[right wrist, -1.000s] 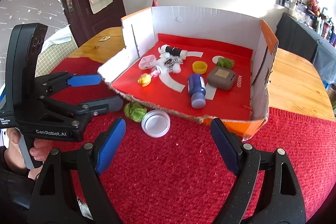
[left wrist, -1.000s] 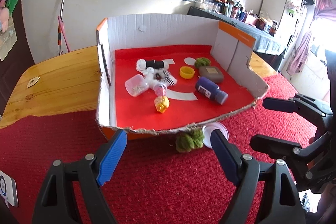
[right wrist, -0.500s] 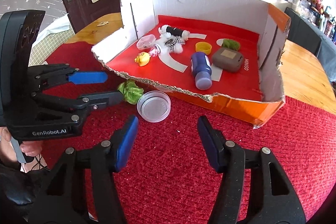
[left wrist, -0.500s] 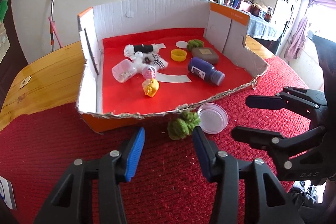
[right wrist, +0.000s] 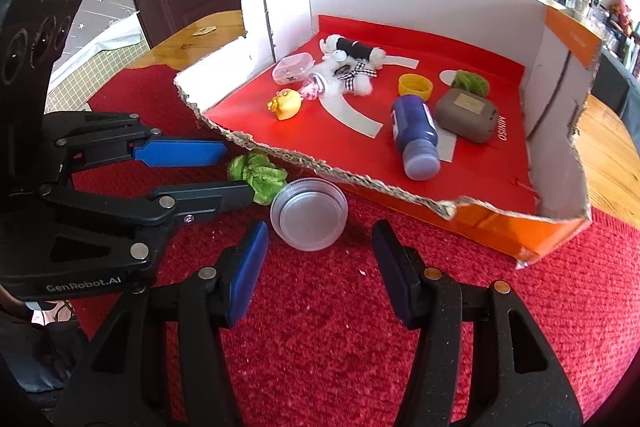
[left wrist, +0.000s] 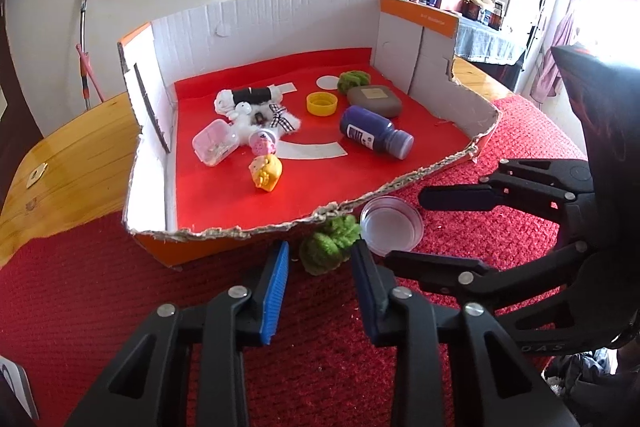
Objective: Organize objects
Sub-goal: 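Withdraw both grippers toward the green plush and clear round lid on the rug, then grasp the green plush with the left gripper while the right gripper grasps the clear round lid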
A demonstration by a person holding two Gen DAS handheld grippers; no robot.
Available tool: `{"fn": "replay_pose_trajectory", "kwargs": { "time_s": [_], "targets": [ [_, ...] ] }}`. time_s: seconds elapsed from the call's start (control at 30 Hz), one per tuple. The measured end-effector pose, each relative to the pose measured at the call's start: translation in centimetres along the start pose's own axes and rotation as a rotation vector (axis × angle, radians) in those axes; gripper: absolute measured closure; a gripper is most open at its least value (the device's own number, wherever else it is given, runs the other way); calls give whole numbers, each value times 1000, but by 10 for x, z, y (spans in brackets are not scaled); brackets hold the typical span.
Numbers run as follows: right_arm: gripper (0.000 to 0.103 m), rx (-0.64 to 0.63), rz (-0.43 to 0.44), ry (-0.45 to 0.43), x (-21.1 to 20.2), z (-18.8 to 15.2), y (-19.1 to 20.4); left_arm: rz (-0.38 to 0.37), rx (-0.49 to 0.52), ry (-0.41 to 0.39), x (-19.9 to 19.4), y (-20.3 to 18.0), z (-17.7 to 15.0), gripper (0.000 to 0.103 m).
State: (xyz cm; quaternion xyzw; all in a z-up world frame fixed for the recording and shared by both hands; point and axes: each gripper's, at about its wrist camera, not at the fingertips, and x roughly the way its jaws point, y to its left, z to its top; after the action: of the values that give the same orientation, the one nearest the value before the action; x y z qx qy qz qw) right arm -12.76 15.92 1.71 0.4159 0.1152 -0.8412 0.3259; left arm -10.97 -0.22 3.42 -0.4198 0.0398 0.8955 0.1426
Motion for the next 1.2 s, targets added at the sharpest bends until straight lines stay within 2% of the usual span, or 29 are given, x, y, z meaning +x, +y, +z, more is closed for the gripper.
{"fn": "replay_pose_trajectory", "kwargs": {
  "time_s": [0.37,0.47,0.5,0.53,0.63,1.2],
  "targets": [
    [51,-18,14,-4,6,5,-4,-70,13,45,13,7,7,71],
    [57,-27,22,-4,7,5,-3,-92,19,70,20,5,7,71],
    [63,-31,23,-2,8,5,-3,-83,29,69,21,3,7,71],
    [63,-33,28,0,7,5,-2,-69,42,62,21,0,7,73],
    [63,-36,19,3,7,5,-2,-75,47,56,20,-4,7,79],
    [64,10,35,0,-9,1,-1,-57,59,14,-3,-11,0,80]
  ]
}}
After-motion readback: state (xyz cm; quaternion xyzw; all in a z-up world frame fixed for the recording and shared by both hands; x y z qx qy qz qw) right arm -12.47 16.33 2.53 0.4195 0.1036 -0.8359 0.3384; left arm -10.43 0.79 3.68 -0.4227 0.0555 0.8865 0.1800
